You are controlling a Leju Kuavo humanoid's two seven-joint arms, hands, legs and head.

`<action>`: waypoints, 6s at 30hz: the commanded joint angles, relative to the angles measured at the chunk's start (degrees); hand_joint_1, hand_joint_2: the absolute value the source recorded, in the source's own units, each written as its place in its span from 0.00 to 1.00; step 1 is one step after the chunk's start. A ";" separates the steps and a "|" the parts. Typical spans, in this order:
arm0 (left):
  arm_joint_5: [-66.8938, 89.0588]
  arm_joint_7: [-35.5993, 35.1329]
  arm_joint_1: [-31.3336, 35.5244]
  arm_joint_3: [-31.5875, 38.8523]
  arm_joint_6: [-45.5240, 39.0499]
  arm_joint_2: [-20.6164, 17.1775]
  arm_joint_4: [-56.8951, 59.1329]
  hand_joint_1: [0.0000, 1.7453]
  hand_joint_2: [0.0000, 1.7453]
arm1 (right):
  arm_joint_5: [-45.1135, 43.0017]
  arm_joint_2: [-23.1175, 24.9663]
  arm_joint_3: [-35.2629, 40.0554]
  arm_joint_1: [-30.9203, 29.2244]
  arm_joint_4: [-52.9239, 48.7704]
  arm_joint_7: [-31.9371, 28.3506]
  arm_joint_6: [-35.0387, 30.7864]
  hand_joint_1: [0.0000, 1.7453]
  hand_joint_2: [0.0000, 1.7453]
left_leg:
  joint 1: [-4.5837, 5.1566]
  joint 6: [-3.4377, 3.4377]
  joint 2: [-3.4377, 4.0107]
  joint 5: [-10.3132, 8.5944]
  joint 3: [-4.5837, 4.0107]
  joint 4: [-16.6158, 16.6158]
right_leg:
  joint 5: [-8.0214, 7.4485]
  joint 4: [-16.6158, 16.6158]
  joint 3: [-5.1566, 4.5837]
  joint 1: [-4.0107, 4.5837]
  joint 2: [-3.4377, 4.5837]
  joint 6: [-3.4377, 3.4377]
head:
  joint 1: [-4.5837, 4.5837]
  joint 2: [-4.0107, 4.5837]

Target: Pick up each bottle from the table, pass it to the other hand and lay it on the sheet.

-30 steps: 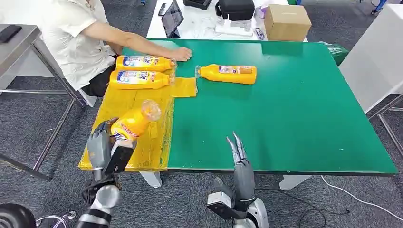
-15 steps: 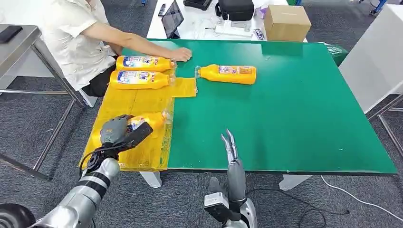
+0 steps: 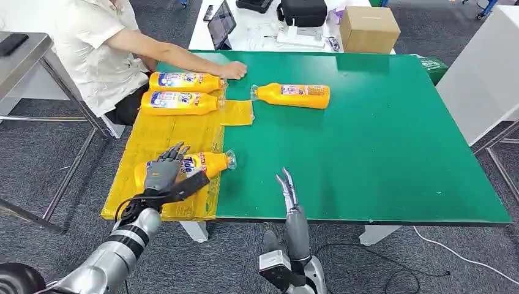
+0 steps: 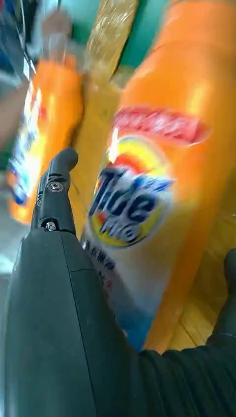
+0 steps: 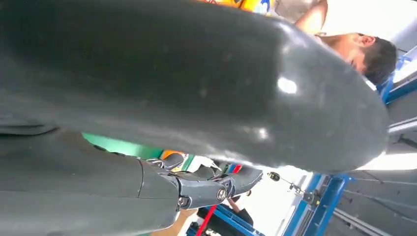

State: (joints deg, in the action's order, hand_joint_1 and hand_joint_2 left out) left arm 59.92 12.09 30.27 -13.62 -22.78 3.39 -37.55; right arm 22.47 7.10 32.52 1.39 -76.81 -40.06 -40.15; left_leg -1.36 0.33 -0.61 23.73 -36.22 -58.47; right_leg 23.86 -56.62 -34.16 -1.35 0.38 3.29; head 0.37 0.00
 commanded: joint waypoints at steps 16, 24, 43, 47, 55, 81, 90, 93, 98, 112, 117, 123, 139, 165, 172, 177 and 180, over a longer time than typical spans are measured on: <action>-27.27 12.69 -23.20 -7.88 -17.18 2.30 -47.83 0.00 1.00 | 8.17 0.25 -4.67 2.34 -3.72 0.06 0.15 0.00 0.00 | 0.01 -0.11 0.26 0.27 0.17 -0.01 | 0.15 0.04 0.13 0.04 0.16 -0.13 | 0.00 0.00; -56.52 17.83 -27.07 -2.54 -9.61 5.77 -50.16 0.00 1.00 | 8.65 -0.49 -5.76 5.19 -10.60 0.06 0.15 0.00 0.00 | -0.03 -0.17 0.18 0.34 0.28 -0.01 | 0.25 0.08 0.27 0.11 0.07 -0.15 | -0.02 0.00; -57.02 21.53 -30.80 -8.08 -6.73 4.30 -49.03 0.00 1.00 | 40.77 -8.91 -36.21 -12.19 16.64 3.64 0.15 0.00 1.00 | 0.07 -0.18 0.04 0.15 0.12 0.09 | 0.05 0.19 0.17 -0.03 0.00 0.07 | 0.00 0.00; -56.94 21.42 -31.17 -8.67 -6.95 4.18 -49.64 0.00 1.00 | 38.74 -11.20 -30.34 -16.91 26.85 7.63 0.35 0.00 1.00 | 0.06 -0.25 0.23 0.16 0.24 0.10 | -0.04 0.24 0.27 0.00 0.17 0.09 | 0.00 0.00; -55.47 21.80 -31.46 -9.63 -7.22 3.89 -49.67 0.00 1.00 | 38.30 -14.17 -22.59 -21.17 36.99 15.21 2.19 0.00 1.00 | 0.09 -0.28 0.12 0.16 0.25 0.07 | 0.04 0.17 0.28 -0.03 0.06 0.04 | -0.02 0.00; -54.75 20.54 -30.37 -11.40 -5.03 4.22 -48.25 0.00 1.00 | 34.59 -13.71 -18.20 -23.52 41.24 16.13 6.08 0.00 1.00 | 0.10 -0.26 0.05 0.12 0.11 0.02 | 0.05 0.11 0.16 -0.05 0.01 0.10 | -0.02 0.00; -54.82 19.55 -29.52 -12.65 -4.42 5.13 -47.32 0.00 1.00 | 34.89 -12.21 -14.74 -25.22 39.74 17.94 9.40 0.00 1.00 | 0.11 -0.27 0.14 0.14 0.16 0.01 | 0.05 0.09 0.19 -0.06 0.08 0.08 | -0.02 0.00; -56.22 19.27 -29.31 -12.44 -4.00 5.45 -47.80 0.00 1.00 | 33.99 -11.70 -13.85 -26.38 41.21 18.06 9.39 0.00 1.00 | 0.11 -0.26 0.16 0.13 0.12 0.00 | 0.03 0.08 0.14 -0.06 0.11 0.10 | -0.02 0.00; -56.73 19.00 -28.90 -12.31 -3.56 4.98 -47.84 0.00 1.00 | 33.68 -11.95 -13.25 -28.11 44.54 20.16 12.86 0.00 1.00 | 0.10 -0.29 0.15 0.16 0.27 0.04 | 0.06 0.12 0.30 -0.03 0.06 0.01 | 0.00 0.00; -56.93 18.44 -28.47 -12.90 -2.55 4.72 -46.91 0.00 1.00 | 34.11 -14.57 -9.98 -30.27 50.76 25.87 25.30 1.00 1.00 | 0.08 -0.26 0.05 0.10 0.58 0.08 | -0.07 0.22 0.51 -0.02 -0.05 -0.03 | -0.02 0.00; -56.89 18.46 -28.25 -12.95 -2.47 4.80 -46.42 0.00 1.00 | 33.34 -14.95 -10.30 -30.30 51.39 25.46 25.87 1.00 1.00 | 0.05 -0.28 -0.08 0.07 0.81 0.16 | -0.10 0.34 0.61 0.03 -0.14 -0.14 | 0.00 0.00; -56.89 18.46 -28.25 -12.95 -2.47 4.80 -46.42 0.00 1.00 | 33.34 -14.95 -10.30 -30.30 51.39 25.46 25.87 1.00 1.00 | 0.07 -0.24 -0.03 0.16 0.99 0.11 | -0.02 0.30 0.49 -0.01 0.00 0.00 | -0.02 0.00; -59.47 19.05 -28.63 -11.31 -2.00 5.98 -47.27 0.00 1.00 | 25.14 -13.11 -14.74 -28.01 48.27 18.21 26.33 1.00 1.00 | 0.05 -0.26 0.03 0.18 1.09 0.07 | -0.01 0.33 1.06 0.01 0.07 0.03 | 0.00 0.00; -81.10 13.29 -27.65 -13.54 13.17 4.67 -44.88 0.00 1.00 | -3.11 -2.40 -8.10 -15.50 16.25 6.43 32.92 1.00 1.00 | 0.08 -0.24 0.14 0.24 0.23 0.04 | 0.02 0.15 0.21 -0.01 0.19 -0.08 | -0.02 0.00; -83.74 10.04 -25.06 -13.86 14.24 5.60 -41.30 0.00 1.00 | -2.13 -2.12 -2.08 -19.06 18.93 7.05 34.18 1.00 1.00 | 0.06 -0.30 0.17 0.20 0.17 0.02 | -0.02 0.16 0.14 0.00 0.20 -0.01 | -0.02 0.00; -88.11 8.64 -23.56 -13.33 12.67 6.64 -39.27 0.00 1.00 | -1.88 -0.90 2.88 -19.29 19.11 6.01 34.51 1.00 1.00 | 0.06 -0.32 0.30 0.27 0.35 0.07 | 0.01 0.21 0.34 0.04 0.28 -0.14 | 0.00 0.00; -88.18 8.62 -23.44 -13.28 12.63 6.61 -39.31 0.00 1.00 | -1.92 -0.79 2.97 -19.16 19.09 6.00 34.40 1.00 1.00 | 0.06 -0.27 0.15 0.20 0.18 0.05 | 0.00 0.18 0.19 0.01 0.17 -0.06 | -0.02 0.00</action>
State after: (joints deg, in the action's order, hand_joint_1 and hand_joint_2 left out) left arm -26.30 21.55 2.85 -25.97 -9.18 10.47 -83.01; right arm 20.50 5.99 27.92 -14.95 -59.89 -33.51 -5.90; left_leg -1.28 0.11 -0.52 23.88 -36.26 -58.48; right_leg 23.81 -56.49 -34.18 -1.41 0.59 3.42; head 0.35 0.00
